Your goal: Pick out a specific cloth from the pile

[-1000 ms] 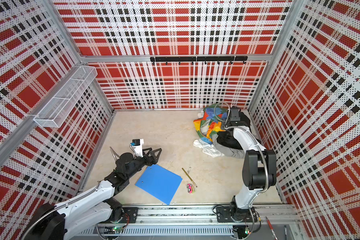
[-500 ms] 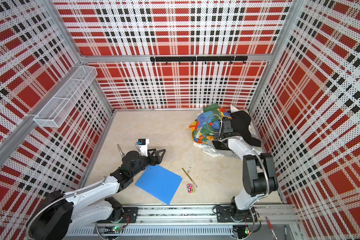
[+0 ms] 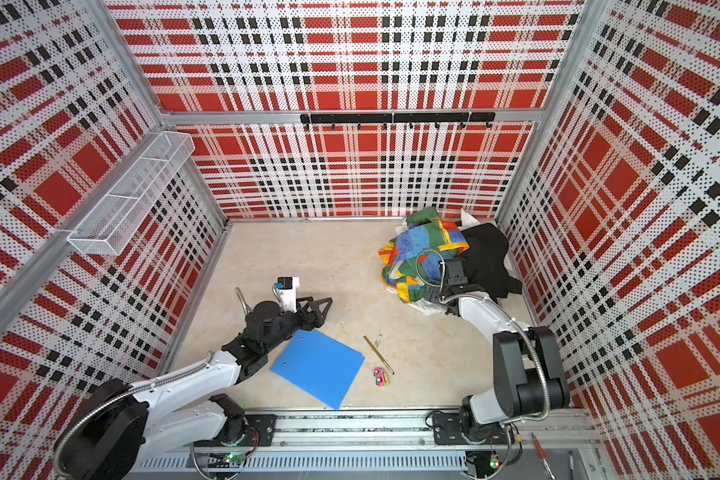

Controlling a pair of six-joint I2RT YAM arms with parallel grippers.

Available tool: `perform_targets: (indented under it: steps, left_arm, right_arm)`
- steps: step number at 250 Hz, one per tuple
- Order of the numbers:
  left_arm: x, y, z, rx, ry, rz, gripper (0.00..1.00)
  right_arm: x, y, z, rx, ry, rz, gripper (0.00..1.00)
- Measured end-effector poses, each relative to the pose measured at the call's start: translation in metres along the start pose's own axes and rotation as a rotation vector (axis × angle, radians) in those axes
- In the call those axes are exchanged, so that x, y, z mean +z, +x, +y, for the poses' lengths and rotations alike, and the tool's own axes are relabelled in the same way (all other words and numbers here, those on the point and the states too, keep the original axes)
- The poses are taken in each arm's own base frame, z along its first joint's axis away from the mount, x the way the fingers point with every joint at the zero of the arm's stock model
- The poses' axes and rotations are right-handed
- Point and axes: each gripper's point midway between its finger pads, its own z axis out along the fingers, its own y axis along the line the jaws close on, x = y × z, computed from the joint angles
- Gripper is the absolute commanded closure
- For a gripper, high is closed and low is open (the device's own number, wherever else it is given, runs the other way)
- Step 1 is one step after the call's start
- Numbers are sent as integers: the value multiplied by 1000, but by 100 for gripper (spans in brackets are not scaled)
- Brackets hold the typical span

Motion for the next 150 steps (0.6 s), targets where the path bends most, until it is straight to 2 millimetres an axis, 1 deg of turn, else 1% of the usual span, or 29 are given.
perform_targets:
  steps: [15,32,45,55,66,79,92,109,121,135,150]
  left_arm:
    - [0,-1,0,-1,1,-4,14]
    - [-2,-4,-2,-7,3,-15,14]
    - [-3,-7,-3,-9,6,-26,13]
    - [-4,-9,-3,-11,8,-32,13]
    - [-4,-11,-3,-12,9,-37,12]
    - [-5,-12,-2,-16,6,-41,11]
    - [-5,-13,0,-20,4,-44,10]
    - [-6,-18,2,-27,2,-55,9]
    - [-8,-22,2,-31,3,-68,9]
    - [-11,-27,2,-34,5,-83,9]
    - [-13,-31,2,-35,8,-96,9]
  right_arm:
    - [-14,-8,-10,16,37,-38,0]
    - [-40,-22,-19,36,47,-107,0]
    - [-62,-34,-20,46,35,-158,0]
    - [-81,-46,-19,52,22,-203,0]
    - [-97,-58,-16,55,14,-241,0]
    - [-116,-72,-7,45,0,-289,0]
    - [-130,-78,5,24,-10,-318,0]
    - [-143,-80,17,-10,-13,-338,0]
    - [-148,-79,28,-37,-38,-343,0]
    - [-149,-79,36,-64,-67,-336,0]
    - [-144,-78,50,-106,-100,-311,0]
